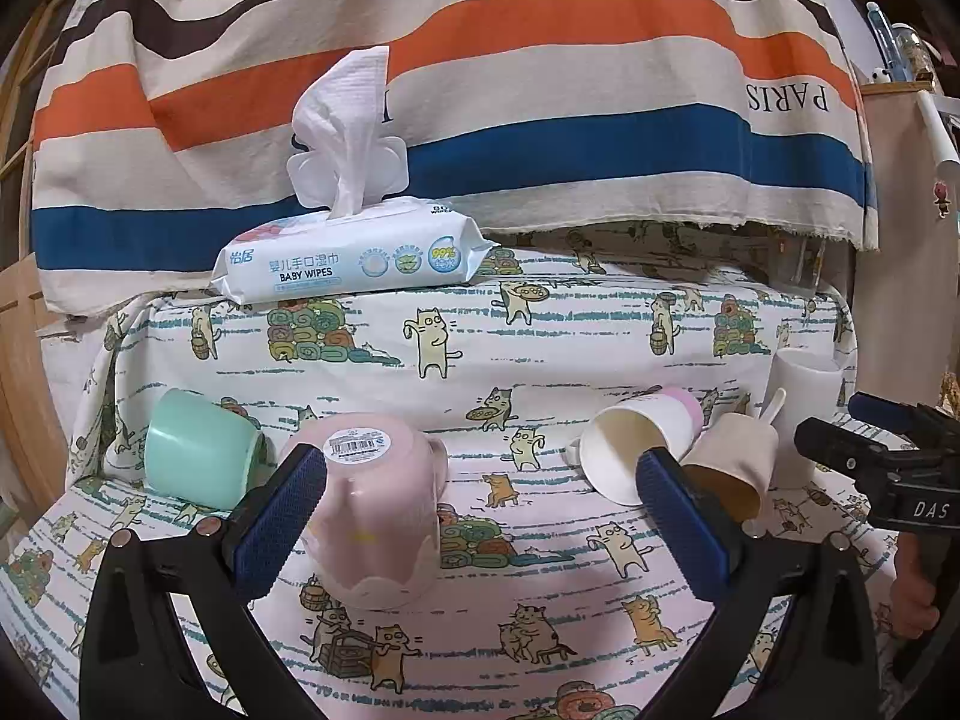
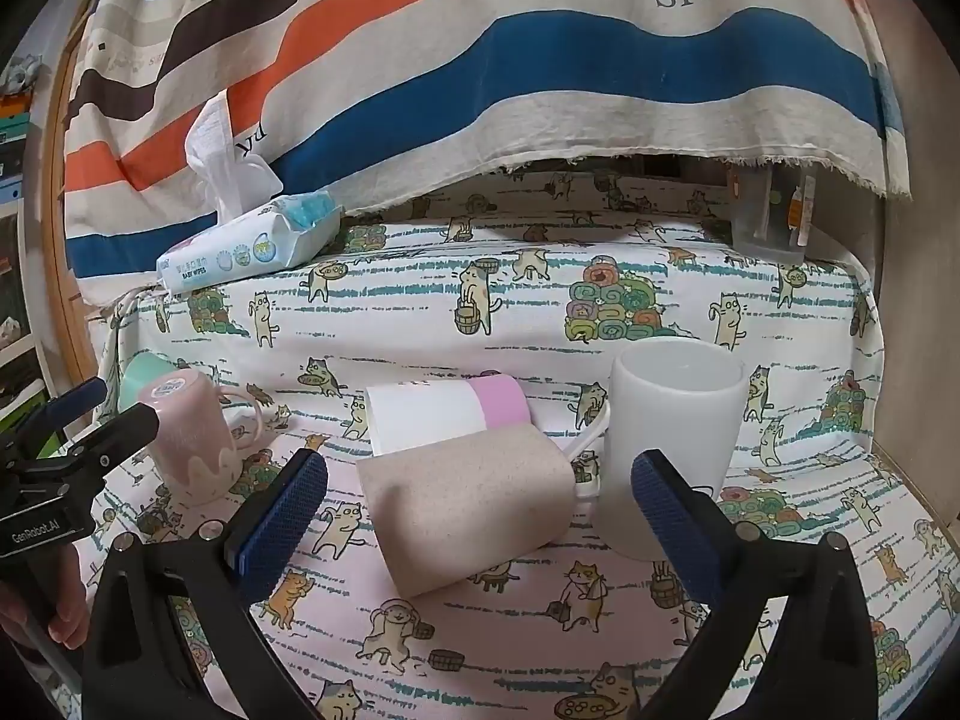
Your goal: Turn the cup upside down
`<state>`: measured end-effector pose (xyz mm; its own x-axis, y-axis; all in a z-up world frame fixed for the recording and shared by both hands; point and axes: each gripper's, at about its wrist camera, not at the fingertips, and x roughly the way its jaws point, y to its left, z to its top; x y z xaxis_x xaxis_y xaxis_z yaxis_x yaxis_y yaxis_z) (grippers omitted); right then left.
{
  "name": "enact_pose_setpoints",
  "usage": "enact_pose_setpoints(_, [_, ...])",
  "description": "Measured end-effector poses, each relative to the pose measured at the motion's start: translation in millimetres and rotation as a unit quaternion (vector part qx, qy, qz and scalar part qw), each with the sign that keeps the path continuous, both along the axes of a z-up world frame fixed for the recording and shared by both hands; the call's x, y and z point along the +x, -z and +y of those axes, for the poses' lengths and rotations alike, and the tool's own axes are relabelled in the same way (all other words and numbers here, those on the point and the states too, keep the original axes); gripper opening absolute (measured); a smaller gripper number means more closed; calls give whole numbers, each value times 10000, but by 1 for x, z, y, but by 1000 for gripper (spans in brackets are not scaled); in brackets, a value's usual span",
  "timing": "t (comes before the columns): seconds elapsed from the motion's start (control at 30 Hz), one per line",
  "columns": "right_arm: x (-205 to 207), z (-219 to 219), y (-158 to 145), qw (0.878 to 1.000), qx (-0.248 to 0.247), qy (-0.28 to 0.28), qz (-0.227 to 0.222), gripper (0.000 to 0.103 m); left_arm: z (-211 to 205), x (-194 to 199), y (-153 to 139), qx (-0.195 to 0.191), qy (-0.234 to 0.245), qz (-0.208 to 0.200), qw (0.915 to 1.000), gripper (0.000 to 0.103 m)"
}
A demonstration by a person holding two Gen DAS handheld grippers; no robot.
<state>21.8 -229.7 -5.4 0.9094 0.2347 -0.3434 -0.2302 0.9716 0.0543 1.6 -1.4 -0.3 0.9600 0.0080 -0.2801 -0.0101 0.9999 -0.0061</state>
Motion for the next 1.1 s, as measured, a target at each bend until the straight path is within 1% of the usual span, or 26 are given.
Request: enact_pose_setpoints(1.1, [2, -1, 1, 10000, -3, -3, 20, 102, 3, 0, 1, 4, -40, 12, 10000, 103])
